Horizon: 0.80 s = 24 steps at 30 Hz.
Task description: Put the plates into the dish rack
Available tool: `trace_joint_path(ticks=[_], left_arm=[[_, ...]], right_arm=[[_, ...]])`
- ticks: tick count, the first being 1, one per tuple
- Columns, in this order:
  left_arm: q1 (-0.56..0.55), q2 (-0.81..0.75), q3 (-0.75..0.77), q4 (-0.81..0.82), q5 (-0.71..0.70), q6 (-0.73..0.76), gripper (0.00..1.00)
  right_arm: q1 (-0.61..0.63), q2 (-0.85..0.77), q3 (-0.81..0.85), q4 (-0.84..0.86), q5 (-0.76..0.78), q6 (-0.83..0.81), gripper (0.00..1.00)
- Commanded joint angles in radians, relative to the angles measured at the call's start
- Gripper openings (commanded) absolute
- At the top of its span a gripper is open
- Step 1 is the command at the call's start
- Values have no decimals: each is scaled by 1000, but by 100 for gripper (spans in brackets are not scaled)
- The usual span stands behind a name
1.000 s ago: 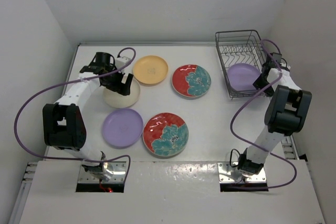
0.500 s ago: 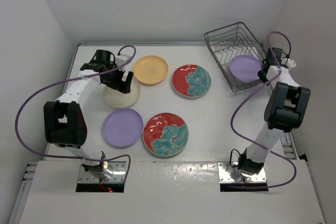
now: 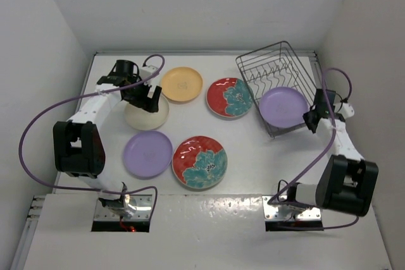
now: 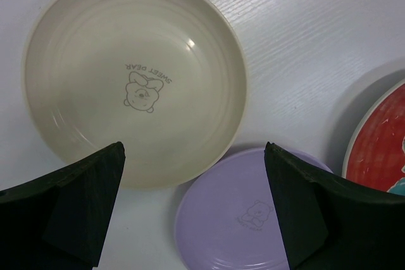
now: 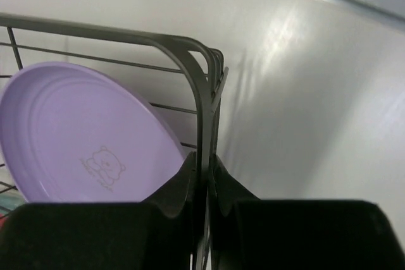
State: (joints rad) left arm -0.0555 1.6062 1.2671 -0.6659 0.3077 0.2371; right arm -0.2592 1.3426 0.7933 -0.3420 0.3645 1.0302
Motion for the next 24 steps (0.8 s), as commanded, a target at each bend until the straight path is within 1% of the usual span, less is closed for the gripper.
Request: trace_joint_path(ticks=[1, 2, 3, 4, 5, 6, 7, 9, 10, 11, 12, 13, 14, 15, 16, 17, 18, 19, 21, 24], left_arm=[[9, -43, 11, -3, 25, 24, 96], [9, -52, 2, -3, 25, 24, 96], [9, -52, 2, -3, 25, 24, 96], [9, -63, 2, -3, 25, 24, 96], [9, -63, -9, -3, 36, 24, 96], [9, -63, -9, -3, 36, 24, 96], [0, -63, -9, -3, 36, 24, 96], [0, -72, -9, -3, 36, 24, 96], [-10, -72, -9, -3, 36, 24, 96], [-10, -72, -9, -3, 36, 24, 96], [-20, -81, -9, -3, 36, 24, 96], [-20, -81, -18, -3, 36, 24, 96], [-20, -81, -18, -3, 36, 24, 96], [-20, -91, -18, -3, 36, 24, 96], [-20, -91, -18, -3, 36, 24, 96], [-20, -91, -18, -3, 36, 24, 96], [-20, -100, -28, -3, 36, 24, 96], [-20, -100, -28, -3, 36, 24, 96], [-20, -100, -28, -3, 36, 24, 96], [-20, -109, -28, -3, 27, 24, 96]], right_arm=[[-18, -123, -51, 15, -97, 137, 0], [-35, -135, -58, -45, -123, 177, 0], [-40, -149, -84, -58, -151, 189, 0], [-48, -167, -123, -71, -154, 241, 0], [-48, -236, -146, -84, -154, 267, 0], [-49, -261, -198, -91, -124, 299, 0], [-51, -334, -251, -86, -110, 386, 0], [-54, -368, -328, -46, -49, 444, 0], [-60, -393, -365, -29, -44, 506, 0], [-66, -405, -397, -17, -44, 521, 0], [-71, -402, -407, 30, -30, 533, 0], [-71, -396, -405, 38, -26, 528, 0], [-72, -354, -395, 52, -13, 512, 0], [-83, -332, -381, 102, -10, 454, 0], [-84, -310, -349, 109, -16, 405, 0], [-104, -234, -306, 122, -30, 354, 0], [-110, -209, -283, 117, -67, 334, 0], [-118, -183, -219, 126, -108, 285, 0], [-133, -99, -174, 109, -157, 257, 0], [-143, -50, -97, 95, -185, 216, 0]])
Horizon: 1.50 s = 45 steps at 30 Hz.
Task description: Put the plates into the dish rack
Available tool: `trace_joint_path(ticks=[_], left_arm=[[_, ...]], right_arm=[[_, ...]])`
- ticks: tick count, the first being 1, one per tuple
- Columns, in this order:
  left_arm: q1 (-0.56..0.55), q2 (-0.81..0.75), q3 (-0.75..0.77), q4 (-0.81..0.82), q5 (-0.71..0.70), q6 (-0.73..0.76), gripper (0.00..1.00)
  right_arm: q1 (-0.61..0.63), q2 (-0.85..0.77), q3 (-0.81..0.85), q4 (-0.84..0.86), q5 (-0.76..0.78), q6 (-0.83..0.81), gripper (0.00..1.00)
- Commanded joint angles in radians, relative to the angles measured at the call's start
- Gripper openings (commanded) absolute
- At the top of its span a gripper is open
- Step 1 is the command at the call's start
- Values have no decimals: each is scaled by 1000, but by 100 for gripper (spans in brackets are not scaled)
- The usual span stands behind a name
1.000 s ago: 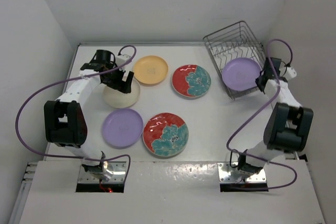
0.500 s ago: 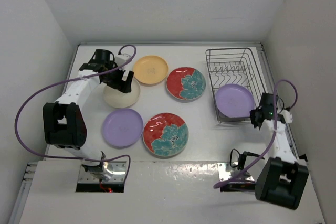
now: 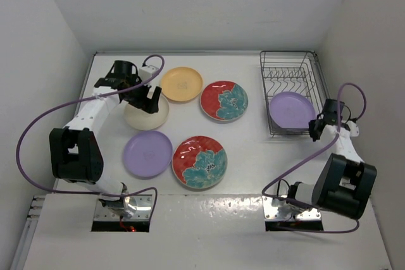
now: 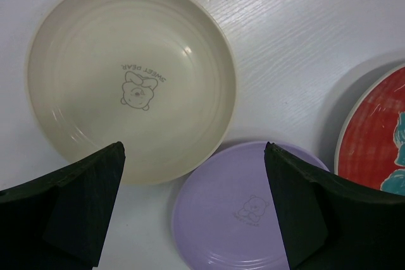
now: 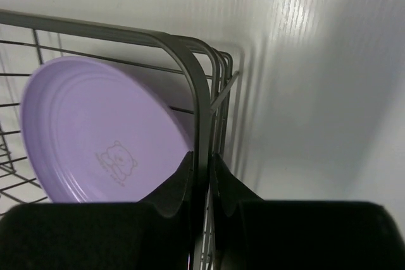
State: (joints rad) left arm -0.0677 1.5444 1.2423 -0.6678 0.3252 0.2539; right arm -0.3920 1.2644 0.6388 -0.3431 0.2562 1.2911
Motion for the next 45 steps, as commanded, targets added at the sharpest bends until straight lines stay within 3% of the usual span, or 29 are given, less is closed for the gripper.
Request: trace_joint_path(ticks=[1, 8, 14, 15, 18, 20, 21, 22, 25, 28, 29, 30, 31, 33, 34, 39, 45], left_arm=[[-7, -47, -3, -1, 9, 7, 96], [-7, -47, -12, 8, 9, 7, 96], [-7, -47, -12, 8, 9, 7, 96], [-7, -47, -12, 8, 9, 7, 96], [-7, -47, -12, 8, 9, 7, 96], [-7, -56, -12, 17, 9, 7, 96], [-7, -56, -12, 17, 9, 7, 96], [-7, -56, -12, 17, 9, 7, 96], [-7, -56, -12, 17, 9, 7, 96], [-7, -47, -12, 17, 18, 7, 96], [-7, -47, -12, 17, 18, 7, 96], [-7, -47, -12, 17, 18, 7, 96], [-7, -47, -12, 17, 18, 7, 96], [-7, -47, -12, 17, 18, 7, 96], [-7, -47, -12, 17, 18, 7, 96], [-7, -47, -32, 17, 18, 7, 96], [-7, -47, -41, 17, 18, 7, 96]], right_arm=[[-11, 36, 96, 86, -81, -62, 0], [-10, 23, 84, 56, -100, 86, 0], [-10, 43, 99, 47, -120, 68, 0], [-10, 41, 111, 39, -142, 51, 4], [-1, 18, 153, 7, -160, -67, 35], [24, -8, 209, -109, -103, -176, 62], [28, -26, 222, -153, -89, -200, 84], [36, -45, 235, -175, -80, -282, 99], [39, -80, 254, -250, -55, -390, 100], [50, -94, 288, -292, -29, -510, 85], [61, -80, 303, -293, -26, -532, 56], [59, -68, 314, -297, -26, -582, 42], [59, -53, 338, -300, -28, -601, 38], [59, 56, 406, -318, -35, -662, 54], [61, 125, 465, -359, -23, -673, 58], [54, 367, 622, -395, 17, -713, 55], [51, 499, 700, -422, 37, -717, 54]])
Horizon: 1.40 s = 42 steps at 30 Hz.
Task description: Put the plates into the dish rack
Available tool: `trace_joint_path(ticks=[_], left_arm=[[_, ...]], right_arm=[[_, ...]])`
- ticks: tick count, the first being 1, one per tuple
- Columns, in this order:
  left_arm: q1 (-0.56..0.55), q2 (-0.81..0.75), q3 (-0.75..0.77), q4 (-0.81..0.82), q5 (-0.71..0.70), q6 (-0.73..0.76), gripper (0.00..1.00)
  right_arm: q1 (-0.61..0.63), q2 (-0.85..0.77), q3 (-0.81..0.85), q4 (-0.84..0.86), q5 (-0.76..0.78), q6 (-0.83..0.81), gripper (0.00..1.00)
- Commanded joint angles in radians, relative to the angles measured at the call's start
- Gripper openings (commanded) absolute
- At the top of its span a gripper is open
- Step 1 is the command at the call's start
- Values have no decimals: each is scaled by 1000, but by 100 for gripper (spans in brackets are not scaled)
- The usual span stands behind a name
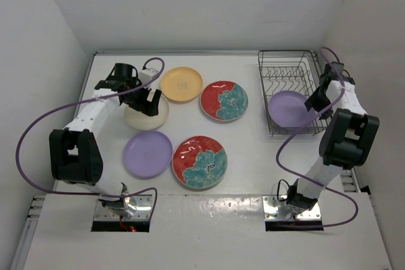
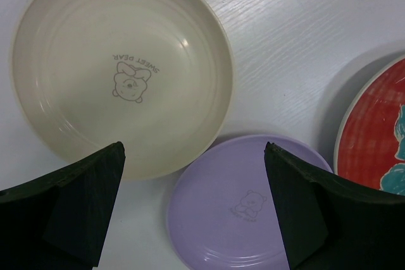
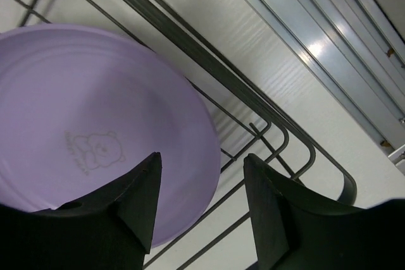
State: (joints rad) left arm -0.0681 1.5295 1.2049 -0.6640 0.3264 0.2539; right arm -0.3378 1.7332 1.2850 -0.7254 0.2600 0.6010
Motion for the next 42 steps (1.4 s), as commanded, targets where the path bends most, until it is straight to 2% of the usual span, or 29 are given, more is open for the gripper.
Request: trace_joint_path(ticks=[1, 6, 11, 18, 29, 32, 33, 35, 36, 42], left_arm=[[-7, -32, -4, 14, 17, 7, 96], [2, -14, 5, 14, 17, 7, 96], [2, -3, 15, 14, 17, 7, 96], [11, -3, 24, 14, 8, -2, 96], [11, -12, 24, 14, 8, -2, 96], [11, -12, 24, 14, 8, -2, 96], [11, -12, 24, 14, 8, 7, 96], [11, -22, 24, 14, 8, 7, 96], [11, -22, 13, 14, 8, 7, 96], [11, -31, 13, 23, 8, 7, 96]], right_arm=[[0, 51, 60, -42, 36, -23, 54], [-1, 98, 37, -3, 18, -4, 54], [0, 138, 34, 21, -7, 14, 48], [-1, 132, -3, 64, -10, 3, 31], [-18, 137, -56, 103, -56, -14, 34], [-20, 131, -67, 121, -59, -12, 18], [-21, 123, -66, 126, -61, -17, 9], [-17, 100, -69, 139, -56, -23, 2], [-14, 94, -67, 138, -56, -45, 0], [13, 14, -52, 130, 1, -128, 0]])
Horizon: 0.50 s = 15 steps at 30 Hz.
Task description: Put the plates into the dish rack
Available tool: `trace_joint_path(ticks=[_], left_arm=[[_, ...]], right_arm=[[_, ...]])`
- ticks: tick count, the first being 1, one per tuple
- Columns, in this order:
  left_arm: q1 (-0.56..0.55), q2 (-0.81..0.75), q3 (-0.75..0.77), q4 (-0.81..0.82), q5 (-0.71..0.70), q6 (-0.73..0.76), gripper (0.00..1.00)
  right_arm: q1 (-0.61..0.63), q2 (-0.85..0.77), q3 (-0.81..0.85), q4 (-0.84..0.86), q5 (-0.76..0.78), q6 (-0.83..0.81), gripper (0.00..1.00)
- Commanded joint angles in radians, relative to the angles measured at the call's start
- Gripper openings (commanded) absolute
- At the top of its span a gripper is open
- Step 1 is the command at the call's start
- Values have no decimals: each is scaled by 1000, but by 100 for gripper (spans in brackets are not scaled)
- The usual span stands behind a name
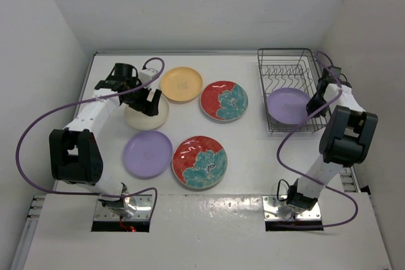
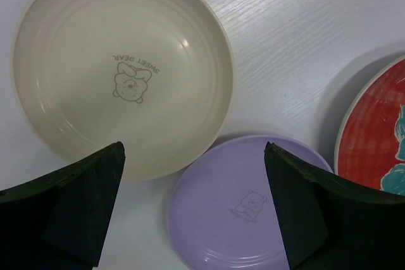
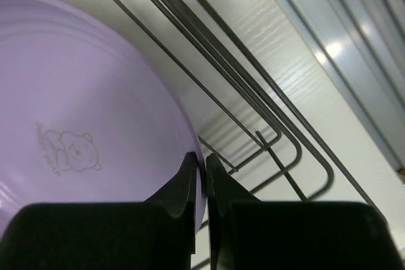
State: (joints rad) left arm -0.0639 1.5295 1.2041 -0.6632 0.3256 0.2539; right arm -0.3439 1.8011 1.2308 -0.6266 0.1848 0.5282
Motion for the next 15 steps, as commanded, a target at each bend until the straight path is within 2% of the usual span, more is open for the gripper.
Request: trace_joint_path(ticks=[1, 5, 10, 12, 13, 15], left_arm=[[7, -31, 14, 22, 9, 16, 96], [7, -31, 14, 22, 18, 16, 96], [7, -31, 14, 22, 18, 16, 96], [7, -31, 14, 22, 18, 16, 96], [7, -31, 14, 22, 18, 16, 96], [7, -31, 14, 22, 18, 16, 96]], right_arm=[[28, -77, 10, 27, 88, -60, 0], [66, -173, 18, 42, 157, -97, 0], [146, -266, 48, 114, 358, -214, 0], [187, -296, 58, 164, 409, -317, 0], [198, -302, 59, 207, 489, -345, 0], [235, -319, 59, 292, 542, -495, 0]])
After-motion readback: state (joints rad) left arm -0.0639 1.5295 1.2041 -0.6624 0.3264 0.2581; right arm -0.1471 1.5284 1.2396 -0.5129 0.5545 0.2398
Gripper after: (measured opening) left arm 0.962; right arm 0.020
